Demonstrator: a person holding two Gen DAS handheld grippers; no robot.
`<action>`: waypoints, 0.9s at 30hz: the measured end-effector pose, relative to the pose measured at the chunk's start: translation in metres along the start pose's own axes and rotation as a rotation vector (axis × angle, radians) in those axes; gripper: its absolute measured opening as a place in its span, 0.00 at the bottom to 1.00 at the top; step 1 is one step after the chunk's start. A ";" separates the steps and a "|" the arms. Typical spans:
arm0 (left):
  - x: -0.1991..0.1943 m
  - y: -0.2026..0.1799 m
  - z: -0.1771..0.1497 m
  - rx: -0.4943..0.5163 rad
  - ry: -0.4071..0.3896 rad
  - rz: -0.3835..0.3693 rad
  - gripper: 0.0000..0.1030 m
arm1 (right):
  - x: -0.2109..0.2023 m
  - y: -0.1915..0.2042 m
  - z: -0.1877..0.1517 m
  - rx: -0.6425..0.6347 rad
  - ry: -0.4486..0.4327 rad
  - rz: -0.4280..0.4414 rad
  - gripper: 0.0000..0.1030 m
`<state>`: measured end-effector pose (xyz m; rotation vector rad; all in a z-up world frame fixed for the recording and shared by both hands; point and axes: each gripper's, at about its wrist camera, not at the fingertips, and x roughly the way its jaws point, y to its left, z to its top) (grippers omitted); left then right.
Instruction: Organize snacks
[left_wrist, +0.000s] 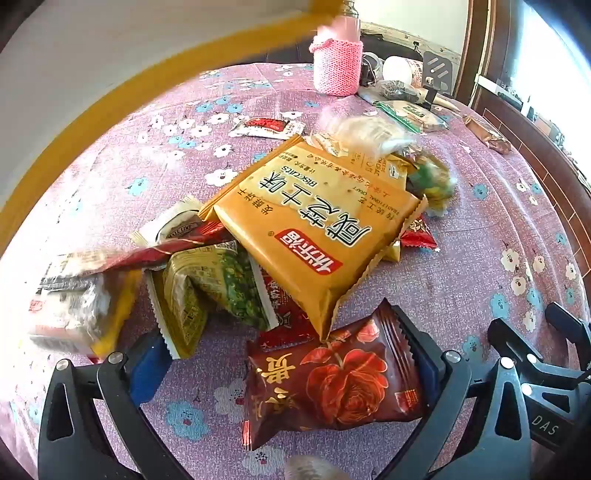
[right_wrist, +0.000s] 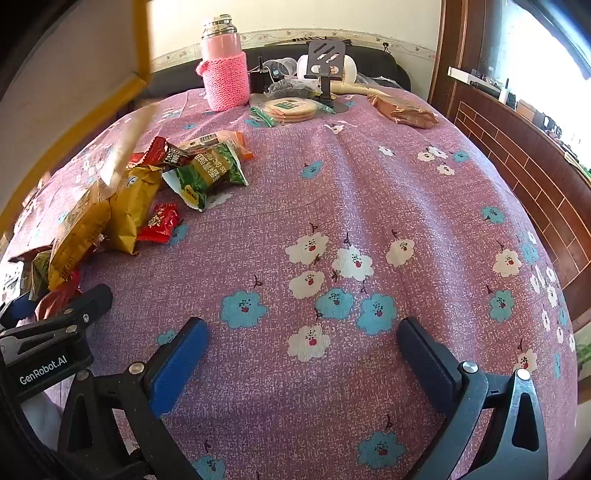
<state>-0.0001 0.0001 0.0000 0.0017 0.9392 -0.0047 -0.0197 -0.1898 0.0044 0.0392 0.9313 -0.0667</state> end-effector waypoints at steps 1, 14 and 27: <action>0.000 0.000 0.000 0.000 -0.001 0.000 1.00 | 0.000 0.000 0.000 -0.004 -0.003 -0.005 1.00; 0.000 0.000 0.000 0.000 0.000 0.000 1.00 | 0.000 0.000 0.000 -0.003 -0.002 -0.004 1.00; 0.000 0.000 0.000 0.001 0.001 0.001 1.00 | 0.000 0.000 0.000 -0.003 -0.002 -0.004 1.00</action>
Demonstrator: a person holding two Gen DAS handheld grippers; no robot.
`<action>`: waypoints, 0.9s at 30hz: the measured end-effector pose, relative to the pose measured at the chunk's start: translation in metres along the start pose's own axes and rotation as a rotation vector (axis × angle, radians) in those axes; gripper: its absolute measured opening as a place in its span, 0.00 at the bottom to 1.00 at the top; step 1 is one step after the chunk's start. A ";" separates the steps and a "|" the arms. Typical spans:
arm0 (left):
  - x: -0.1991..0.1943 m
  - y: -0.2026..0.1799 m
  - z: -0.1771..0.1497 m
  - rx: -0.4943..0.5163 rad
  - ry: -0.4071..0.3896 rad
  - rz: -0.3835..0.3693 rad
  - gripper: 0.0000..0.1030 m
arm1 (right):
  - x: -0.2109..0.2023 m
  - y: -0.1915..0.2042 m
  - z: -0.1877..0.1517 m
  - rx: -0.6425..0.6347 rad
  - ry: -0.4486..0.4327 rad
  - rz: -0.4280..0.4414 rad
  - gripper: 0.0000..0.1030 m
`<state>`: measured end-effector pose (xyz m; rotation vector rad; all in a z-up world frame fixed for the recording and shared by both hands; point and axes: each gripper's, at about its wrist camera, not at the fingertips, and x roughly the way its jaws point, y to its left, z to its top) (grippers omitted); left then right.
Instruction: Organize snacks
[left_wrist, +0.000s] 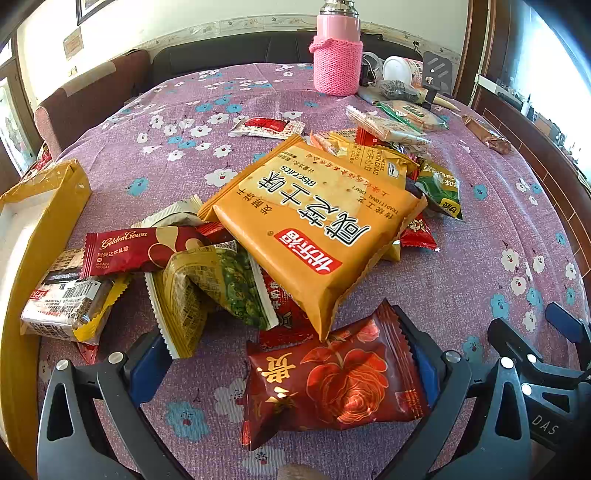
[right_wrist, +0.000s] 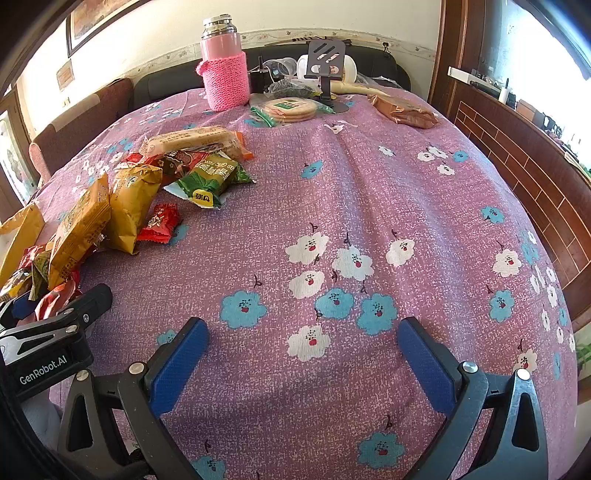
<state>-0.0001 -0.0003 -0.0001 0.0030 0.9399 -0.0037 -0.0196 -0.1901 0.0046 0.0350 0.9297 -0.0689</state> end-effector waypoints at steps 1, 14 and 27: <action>0.000 0.000 0.000 0.000 0.000 0.001 1.00 | 0.000 0.000 0.000 0.000 0.000 0.000 1.00; -0.001 -0.001 0.000 0.001 -0.001 0.002 1.00 | 0.000 0.000 0.000 0.000 0.000 0.000 1.00; 0.000 0.003 -0.001 -0.003 -0.001 -0.001 1.00 | 0.000 0.000 0.000 0.000 0.000 0.000 1.00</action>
